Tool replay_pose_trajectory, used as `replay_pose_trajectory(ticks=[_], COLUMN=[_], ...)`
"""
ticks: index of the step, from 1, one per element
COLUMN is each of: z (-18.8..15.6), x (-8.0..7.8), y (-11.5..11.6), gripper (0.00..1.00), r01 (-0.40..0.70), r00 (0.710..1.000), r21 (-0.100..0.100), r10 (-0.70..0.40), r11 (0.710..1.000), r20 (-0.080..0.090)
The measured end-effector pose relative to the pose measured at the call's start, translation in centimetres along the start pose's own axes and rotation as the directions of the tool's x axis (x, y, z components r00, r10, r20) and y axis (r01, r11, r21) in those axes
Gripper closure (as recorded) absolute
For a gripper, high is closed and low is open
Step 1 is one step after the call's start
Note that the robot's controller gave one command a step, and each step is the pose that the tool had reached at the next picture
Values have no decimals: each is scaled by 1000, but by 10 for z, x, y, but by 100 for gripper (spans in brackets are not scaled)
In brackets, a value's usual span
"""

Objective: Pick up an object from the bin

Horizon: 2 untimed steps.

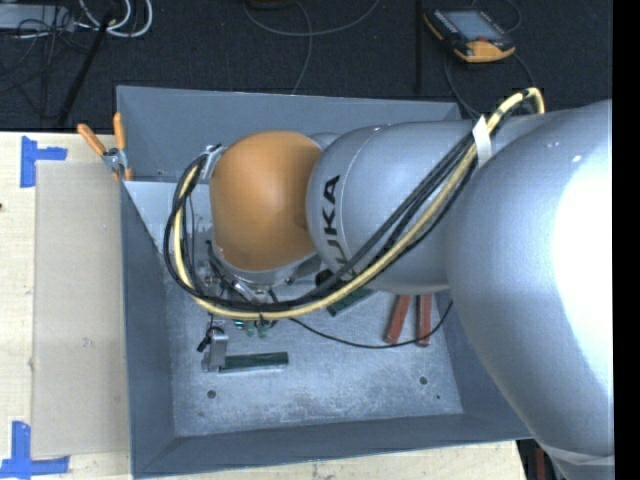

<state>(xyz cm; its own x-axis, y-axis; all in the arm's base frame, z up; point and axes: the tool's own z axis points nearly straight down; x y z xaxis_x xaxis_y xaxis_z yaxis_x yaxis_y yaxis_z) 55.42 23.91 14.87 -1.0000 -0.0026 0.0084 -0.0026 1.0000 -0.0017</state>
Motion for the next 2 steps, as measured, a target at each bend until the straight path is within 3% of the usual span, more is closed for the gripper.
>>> replay_pose_trajectory(ticks=[1, 2], z=[85, 80], x=[28, 26], y=[-64, -61], gripper=[0, 100], r01=[-26, -27], r00=[1000, 1000], r21=[4, -2], r10=[26, 27], r11=[1000, 1000], r20=[-2, 7])
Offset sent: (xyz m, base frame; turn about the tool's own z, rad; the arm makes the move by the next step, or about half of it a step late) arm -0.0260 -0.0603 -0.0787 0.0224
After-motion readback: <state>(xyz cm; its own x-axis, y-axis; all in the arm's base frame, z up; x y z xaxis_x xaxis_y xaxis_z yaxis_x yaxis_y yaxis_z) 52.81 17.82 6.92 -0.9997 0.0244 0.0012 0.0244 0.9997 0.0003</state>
